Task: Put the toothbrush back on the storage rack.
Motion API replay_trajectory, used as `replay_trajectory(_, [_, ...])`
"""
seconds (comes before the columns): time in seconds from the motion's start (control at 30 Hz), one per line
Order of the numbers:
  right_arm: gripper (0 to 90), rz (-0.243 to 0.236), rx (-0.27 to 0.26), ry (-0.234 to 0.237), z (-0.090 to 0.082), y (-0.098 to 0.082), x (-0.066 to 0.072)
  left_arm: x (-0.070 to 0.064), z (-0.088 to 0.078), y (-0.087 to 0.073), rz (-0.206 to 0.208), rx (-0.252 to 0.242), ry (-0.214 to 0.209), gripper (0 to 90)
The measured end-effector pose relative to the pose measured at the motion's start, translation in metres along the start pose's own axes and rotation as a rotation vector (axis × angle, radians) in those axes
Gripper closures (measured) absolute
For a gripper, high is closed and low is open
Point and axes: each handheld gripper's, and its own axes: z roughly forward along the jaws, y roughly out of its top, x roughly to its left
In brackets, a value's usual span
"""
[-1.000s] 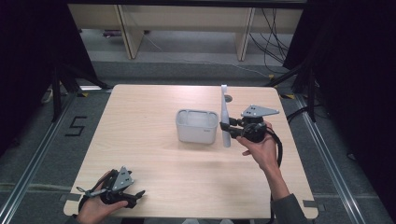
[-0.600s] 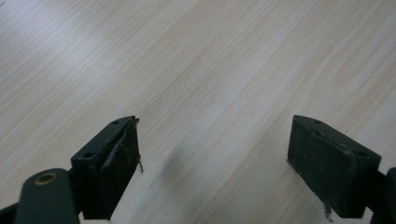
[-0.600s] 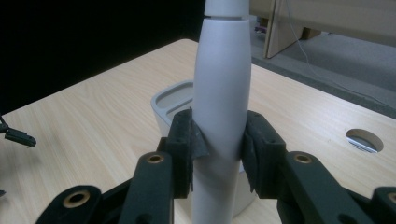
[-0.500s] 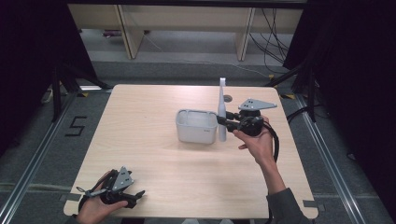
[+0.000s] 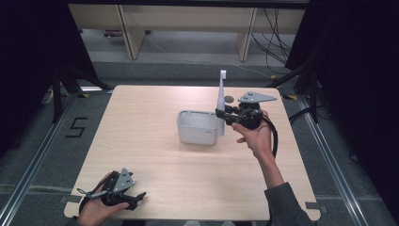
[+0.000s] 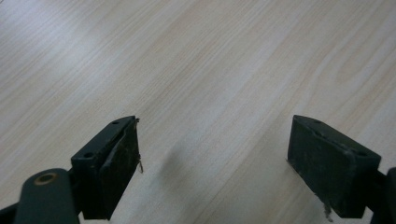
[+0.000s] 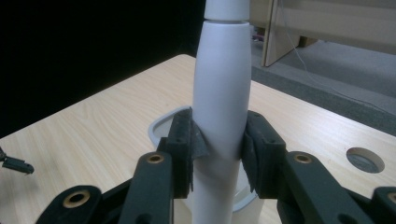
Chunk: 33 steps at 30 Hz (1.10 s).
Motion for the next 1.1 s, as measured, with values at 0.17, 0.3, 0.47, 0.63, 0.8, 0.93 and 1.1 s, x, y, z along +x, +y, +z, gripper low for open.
replay_trajectory(0.17, [66.5, 0.009, -0.015, -0.009, 0.004, 0.009, 0.0, 0.0, 0.0, 0.0, 0.001, 0.0, 0.0, 16.2])
replay_trajectory(0.3, [66.5, 0.014, -0.027, -0.017, 0.011, 0.013, -0.002, 0.0, 0.0, 0.0, -0.001, -0.001, -0.001, 16.2])
replay_trajectory(0.47, [66.5, 0.022, -0.031, -0.024, 0.019, 0.017, -0.006, 0.0, -0.001, 0.0, 0.002, 0.0, -0.004, 16.3])
replay_trajectory(0.63, [66.4, 0.033, -0.033, -0.035, 0.028, 0.017, -0.011, 0.0, 0.0, 0.0, 0.0, -0.002, -0.002, 16.2])
replay_trajectory(0.8, [66.4, 0.067, -0.027, -0.058, 0.032, 0.015, -0.015, 0.0, -0.001, 0.0, 0.003, -0.001, -0.002, 16.2])
replay_trajectory(0.93, [66.4, 0.049, -0.025, -0.07, 0.036, 0.013, -0.017, 0.0, -0.001, 0.0, 0.003, -0.002, -0.001, 16.2])
replay_trajectory(1.1, [66.4, 0.04, -0.016, -0.085, 0.041, 0.01, -0.018, 0.0, -0.001, 0.0, 0.005, -0.001, 0.0, 16.2])
